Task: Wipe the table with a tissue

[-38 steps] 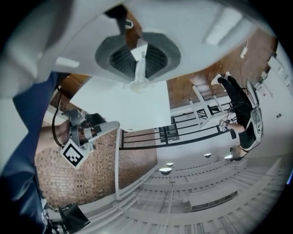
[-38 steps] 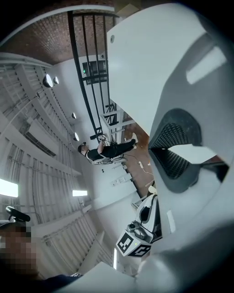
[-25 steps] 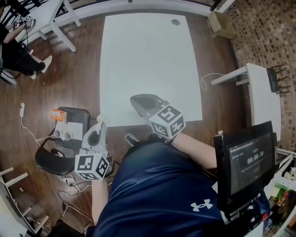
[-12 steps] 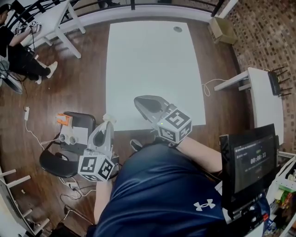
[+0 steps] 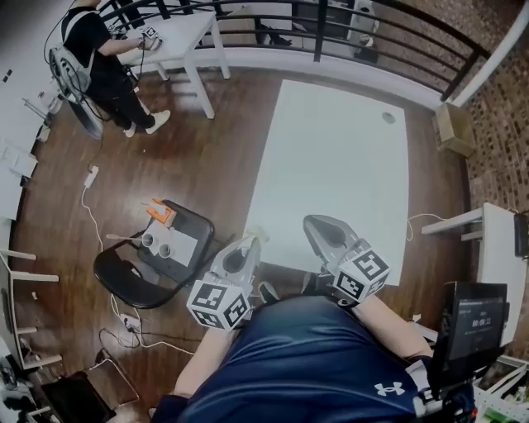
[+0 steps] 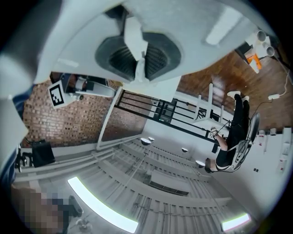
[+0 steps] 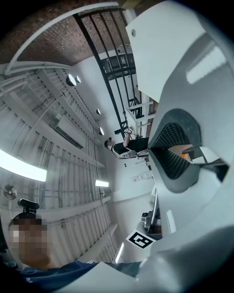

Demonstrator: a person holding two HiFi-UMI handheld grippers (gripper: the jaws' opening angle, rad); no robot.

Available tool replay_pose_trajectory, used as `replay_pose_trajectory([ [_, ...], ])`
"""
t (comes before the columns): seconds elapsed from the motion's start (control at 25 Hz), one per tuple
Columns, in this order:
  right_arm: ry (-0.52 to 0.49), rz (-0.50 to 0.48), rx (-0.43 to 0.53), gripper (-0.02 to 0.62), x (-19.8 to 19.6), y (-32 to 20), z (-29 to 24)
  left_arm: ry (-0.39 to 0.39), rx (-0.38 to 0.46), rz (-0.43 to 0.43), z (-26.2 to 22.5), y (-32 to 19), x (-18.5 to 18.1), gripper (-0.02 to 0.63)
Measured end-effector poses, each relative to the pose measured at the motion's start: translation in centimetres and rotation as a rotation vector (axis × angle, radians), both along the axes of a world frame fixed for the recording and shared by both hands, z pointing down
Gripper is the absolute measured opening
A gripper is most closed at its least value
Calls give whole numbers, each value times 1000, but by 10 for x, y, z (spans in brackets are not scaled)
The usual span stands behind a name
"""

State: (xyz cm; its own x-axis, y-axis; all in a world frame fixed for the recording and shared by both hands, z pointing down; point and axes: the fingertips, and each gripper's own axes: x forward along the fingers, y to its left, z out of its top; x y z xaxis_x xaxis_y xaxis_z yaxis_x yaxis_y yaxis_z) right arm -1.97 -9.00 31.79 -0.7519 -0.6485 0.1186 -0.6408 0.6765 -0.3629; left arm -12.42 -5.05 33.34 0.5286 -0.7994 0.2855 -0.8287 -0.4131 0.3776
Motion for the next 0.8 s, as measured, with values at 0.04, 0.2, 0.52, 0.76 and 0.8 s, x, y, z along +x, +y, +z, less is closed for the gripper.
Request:
replay_pose_trajectory([
  [0.04,1,-8,5,3,-2,-2,0,0,1,-6,0,-2,-1,20],
  [0.2,21,-24,18,3,-6,-4,2,1,-5,-10,4,-5,-3,20],
  [0.52,37,-39,18,3,-5,-3,4,1,-19,7,6,-8,4,20],
  [0.76,39,-32,8,3,-4,-1,12,-1,-28,3,13,-3,3,20],
  [0.8,39,-31,5,3,-3,-1,13,-2,-31,2,14,-3,3,20],
])
